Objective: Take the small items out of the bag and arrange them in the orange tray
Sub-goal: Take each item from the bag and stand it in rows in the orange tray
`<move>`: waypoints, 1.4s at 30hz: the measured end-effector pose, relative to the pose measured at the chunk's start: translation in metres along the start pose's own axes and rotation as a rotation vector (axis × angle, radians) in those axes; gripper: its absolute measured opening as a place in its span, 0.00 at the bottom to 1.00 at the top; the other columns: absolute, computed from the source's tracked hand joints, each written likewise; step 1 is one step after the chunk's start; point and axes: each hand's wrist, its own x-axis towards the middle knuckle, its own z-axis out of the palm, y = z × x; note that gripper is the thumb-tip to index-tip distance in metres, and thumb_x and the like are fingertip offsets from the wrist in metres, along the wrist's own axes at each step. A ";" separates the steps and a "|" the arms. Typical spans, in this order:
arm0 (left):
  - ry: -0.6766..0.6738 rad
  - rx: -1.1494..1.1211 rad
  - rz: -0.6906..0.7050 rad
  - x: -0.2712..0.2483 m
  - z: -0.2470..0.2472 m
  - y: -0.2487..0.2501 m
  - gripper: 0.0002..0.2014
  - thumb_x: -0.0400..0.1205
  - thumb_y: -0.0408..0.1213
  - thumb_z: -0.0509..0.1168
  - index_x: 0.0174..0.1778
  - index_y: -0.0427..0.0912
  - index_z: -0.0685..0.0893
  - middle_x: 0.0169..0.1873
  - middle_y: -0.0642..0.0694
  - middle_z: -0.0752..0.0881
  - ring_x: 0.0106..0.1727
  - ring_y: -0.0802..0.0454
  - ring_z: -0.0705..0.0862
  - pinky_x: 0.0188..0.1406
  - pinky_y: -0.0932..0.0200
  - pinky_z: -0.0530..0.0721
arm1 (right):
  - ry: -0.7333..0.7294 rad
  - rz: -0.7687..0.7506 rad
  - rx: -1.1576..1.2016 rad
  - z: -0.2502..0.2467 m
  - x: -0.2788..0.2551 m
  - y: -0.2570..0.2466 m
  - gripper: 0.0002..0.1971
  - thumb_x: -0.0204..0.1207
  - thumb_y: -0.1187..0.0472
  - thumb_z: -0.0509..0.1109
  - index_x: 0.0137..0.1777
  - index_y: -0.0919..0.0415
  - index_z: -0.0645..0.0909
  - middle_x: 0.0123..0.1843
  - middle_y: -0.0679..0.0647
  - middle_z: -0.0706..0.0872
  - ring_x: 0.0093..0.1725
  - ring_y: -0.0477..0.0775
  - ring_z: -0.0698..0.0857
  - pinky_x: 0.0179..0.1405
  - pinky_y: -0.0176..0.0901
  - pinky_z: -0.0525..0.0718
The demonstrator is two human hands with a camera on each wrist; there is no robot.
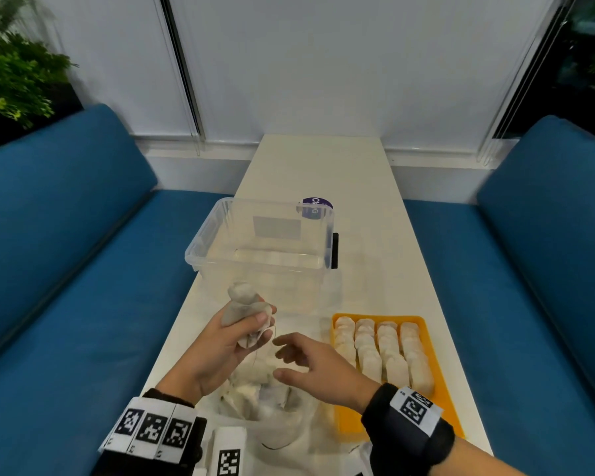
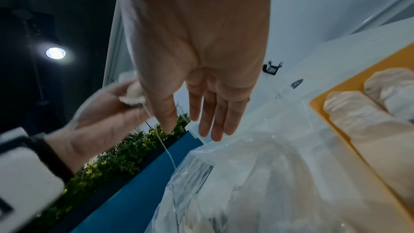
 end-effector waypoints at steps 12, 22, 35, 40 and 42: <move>-0.009 -0.157 0.022 -0.006 0.020 0.018 0.06 0.71 0.27 0.71 0.36 0.43 0.88 0.39 0.43 0.88 0.36 0.56 0.86 0.36 0.64 0.87 | -0.108 -0.007 0.533 0.000 0.004 -0.020 0.08 0.84 0.57 0.62 0.49 0.58 0.81 0.34 0.48 0.84 0.35 0.45 0.84 0.42 0.35 0.83; 0.012 -0.263 -0.098 -0.002 0.023 0.006 0.16 0.69 0.29 0.65 0.53 0.40 0.78 0.40 0.39 0.84 0.35 0.51 0.84 0.33 0.59 0.88 | 0.030 -0.029 0.255 -0.042 -0.033 -0.023 0.09 0.82 0.52 0.62 0.47 0.53 0.82 0.27 0.45 0.69 0.25 0.41 0.65 0.26 0.29 0.64; -0.184 -0.203 -0.281 0.001 0.066 -0.022 0.16 0.74 0.50 0.63 0.48 0.41 0.81 0.39 0.44 0.83 0.35 0.54 0.76 0.26 0.61 0.75 | 0.359 -0.024 0.213 -0.047 -0.038 -0.023 0.12 0.75 0.50 0.72 0.44 0.60 0.81 0.38 0.47 0.82 0.36 0.42 0.77 0.39 0.34 0.77; -0.219 -0.178 -0.265 0.000 0.065 -0.025 0.23 0.72 0.54 0.64 0.53 0.38 0.83 0.35 0.45 0.81 0.31 0.56 0.75 0.27 0.62 0.74 | 0.337 0.022 0.388 -0.056 -0.044 -0.018 0.08 0.77 0.56 0.70 0.46 0.61 0.80 0.39 0.49 0.83 0.39 0.44 0.81 0.38 0.35 0.80; -0.190 -0.142 -0.249 0.001 0.063 -0.029 0.21 0.74 0.50 0.68 0.57 0.38 0.82 0.34 0.46 0.79 0.29 0.57 0.73 0.24 0.65 0.73 | 0.311 0.024 0.519 -0.062 -0.047 -0.017 0.06 0.79 0.59 0.69 0.47 0.61 0.77 0.41 0.53 0.85 0.42 0.52 0.86 0.40 0.42 0.84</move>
